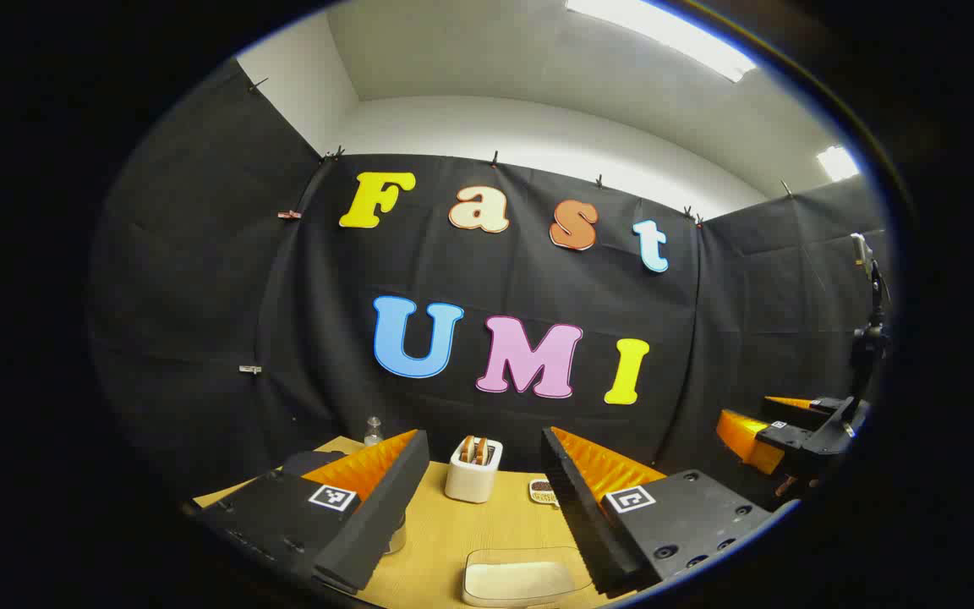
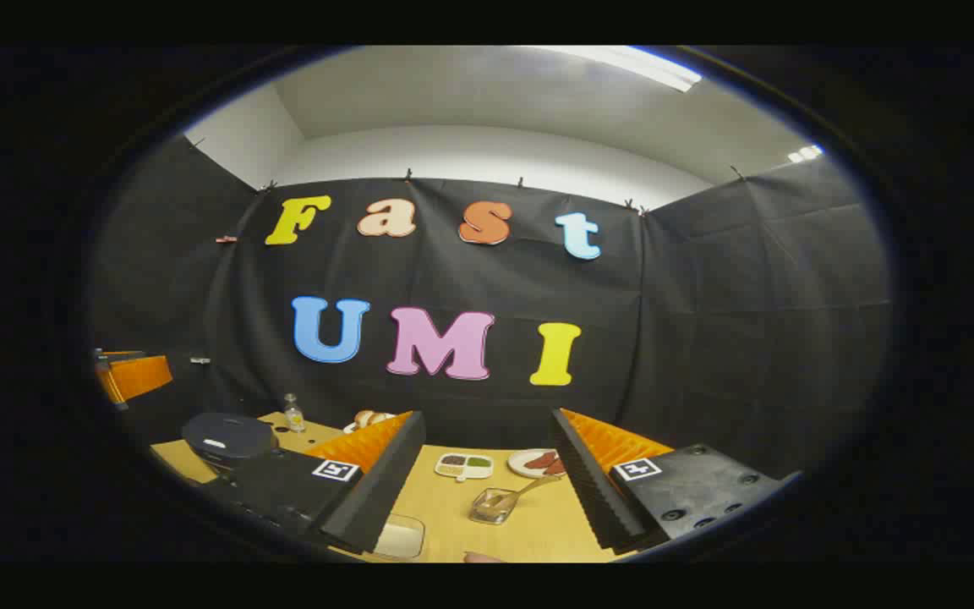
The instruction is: Close the left gripper, press the button to open the rice cooker; take a wooden spoon from the chopstick holder with the right hand, scoop a spoonful of rice and pour it into the rice cooker, then put the wooden spoon back into the chopstick holder.
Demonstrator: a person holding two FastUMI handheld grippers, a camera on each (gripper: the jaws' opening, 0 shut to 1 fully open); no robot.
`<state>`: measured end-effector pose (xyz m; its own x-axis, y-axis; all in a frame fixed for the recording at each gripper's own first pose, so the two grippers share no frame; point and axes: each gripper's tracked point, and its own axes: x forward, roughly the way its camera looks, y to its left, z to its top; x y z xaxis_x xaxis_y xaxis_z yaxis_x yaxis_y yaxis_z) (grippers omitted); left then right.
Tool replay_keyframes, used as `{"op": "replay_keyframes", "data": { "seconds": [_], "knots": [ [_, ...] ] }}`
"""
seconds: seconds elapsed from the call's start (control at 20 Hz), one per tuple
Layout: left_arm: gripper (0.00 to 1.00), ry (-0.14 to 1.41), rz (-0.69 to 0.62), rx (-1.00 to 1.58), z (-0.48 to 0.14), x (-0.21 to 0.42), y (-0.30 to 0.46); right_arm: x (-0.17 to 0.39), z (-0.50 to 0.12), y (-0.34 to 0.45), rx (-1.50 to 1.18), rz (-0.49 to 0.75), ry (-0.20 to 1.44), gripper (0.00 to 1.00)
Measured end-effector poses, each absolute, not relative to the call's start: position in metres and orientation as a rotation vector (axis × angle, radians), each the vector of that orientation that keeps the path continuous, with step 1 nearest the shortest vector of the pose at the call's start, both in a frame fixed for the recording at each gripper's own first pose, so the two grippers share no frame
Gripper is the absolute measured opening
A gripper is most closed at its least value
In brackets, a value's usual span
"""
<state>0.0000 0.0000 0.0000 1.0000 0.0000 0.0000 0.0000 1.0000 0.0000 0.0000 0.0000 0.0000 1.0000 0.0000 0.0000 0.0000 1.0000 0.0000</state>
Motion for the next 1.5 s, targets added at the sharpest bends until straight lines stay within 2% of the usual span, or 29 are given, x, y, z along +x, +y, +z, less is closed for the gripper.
{"op": "replay_keyframes", "data": {
  "seconds": [0.45, 0.65, 0.85, 1.15, 1.5],
  "knots": [
    [0.93, -0.013, 0.056, 0.028, 0.006, -0.019, 0.025, 0.003, 0.026, 0.025, -0.038, 0.037, -0.105, 0.93],
    [0.93, -0.017, 0.055, 0.041, 0.007, -0.023, 0.027, 0.002, 0.004, 0.042, -0.051, 0.056, -0.027, 0.92],
    [0.93, -0.031, 0.034, 0.060, 0.011, -0.026, 0.028, -0.001, 0.009, 0.052, -0.031, 0.076, -0.037, 0.90],
    [0.93, -0.008, -0.015, 0.020, 0.000, -0.026, 0.024, -0.013, 0.006, 0.049, -0.032, 0.051, -0.004, 0.93],
    [0.93, 0.043, 0.007, 0.012, -0.021, -0.020, 0.030, -0.012, -0.004, 0.037, -0.052, 0.033, 0.019, 0.93]
  ]
}}
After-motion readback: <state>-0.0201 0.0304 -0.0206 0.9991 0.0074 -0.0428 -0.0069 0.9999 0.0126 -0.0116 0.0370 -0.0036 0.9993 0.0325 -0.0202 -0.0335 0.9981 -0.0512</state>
